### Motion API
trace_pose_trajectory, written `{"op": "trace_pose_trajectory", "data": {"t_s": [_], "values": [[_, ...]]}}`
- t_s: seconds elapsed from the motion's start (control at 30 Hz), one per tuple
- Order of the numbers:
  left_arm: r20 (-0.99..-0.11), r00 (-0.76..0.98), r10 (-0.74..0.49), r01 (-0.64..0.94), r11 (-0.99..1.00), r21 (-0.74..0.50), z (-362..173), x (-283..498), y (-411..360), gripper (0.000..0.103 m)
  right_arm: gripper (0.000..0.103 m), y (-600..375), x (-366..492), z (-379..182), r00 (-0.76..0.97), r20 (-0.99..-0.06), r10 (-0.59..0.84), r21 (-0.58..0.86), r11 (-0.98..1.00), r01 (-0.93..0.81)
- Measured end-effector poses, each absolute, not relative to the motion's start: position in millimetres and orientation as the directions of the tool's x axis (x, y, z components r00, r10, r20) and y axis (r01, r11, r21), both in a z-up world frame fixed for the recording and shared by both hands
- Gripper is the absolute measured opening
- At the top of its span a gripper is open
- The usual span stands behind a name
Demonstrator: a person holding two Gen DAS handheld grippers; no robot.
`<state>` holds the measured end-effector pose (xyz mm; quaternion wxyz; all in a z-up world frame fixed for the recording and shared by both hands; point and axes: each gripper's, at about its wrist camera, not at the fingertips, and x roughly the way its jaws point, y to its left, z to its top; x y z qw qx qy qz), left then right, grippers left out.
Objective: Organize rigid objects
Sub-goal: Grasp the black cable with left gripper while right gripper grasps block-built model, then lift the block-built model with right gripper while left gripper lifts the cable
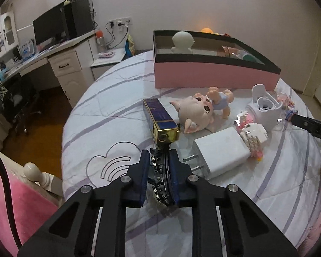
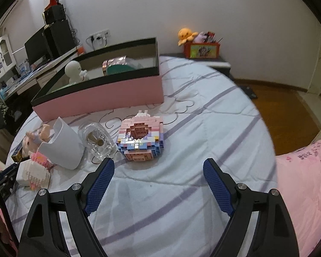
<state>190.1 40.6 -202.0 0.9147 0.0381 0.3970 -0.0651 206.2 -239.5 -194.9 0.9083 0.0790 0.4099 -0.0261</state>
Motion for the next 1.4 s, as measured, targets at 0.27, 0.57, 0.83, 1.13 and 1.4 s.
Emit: {"op": "trace_pose_trajectory", "data": {"t_s": [0.27, 0.57, 0.83, 1.13, 1.4], "values": [[-0.705, 0.698, -0.129, 0.164, 0.986, -0.018, -185, 181, 37, 0.015, 0.086, -234, 253, -203, 0.588, -0.809, -0.005, 0.07, 0.992, 0.106], [-0.688, 0.706, -0.165, 0.185, 0.982, -0.046, -177, 183, 28, 0.001, 0.052, -226, 247, -199, 0.609, -0.791, -0.055, 0.007, 0.995, 0.099], [-0.637, 0.73, -0.247, 0.226, 0.967, -0.115, -159, 170, 26, 0.0, 0.052, -209, 191, -171, 0.725, -0.689, 0.0, 0.074, 0.995, 0.07], [-0.613, 0.753, -0.238, 0.224, 0.969, -0.1, -144, 161, 34, 0.0, 0.053, -193, 172, -152, 0.772, -0.634, 0.044, 0.088, 0.996, 0.015], [-0.719, 0.673, -0.176, 0.135, 0.984, -0.114, -179, 170, 69, 0.002, 0.053, -191, 175, -163, 0.75, -0.659, 0.059, 0.105, 0.994, 0.014]]}}
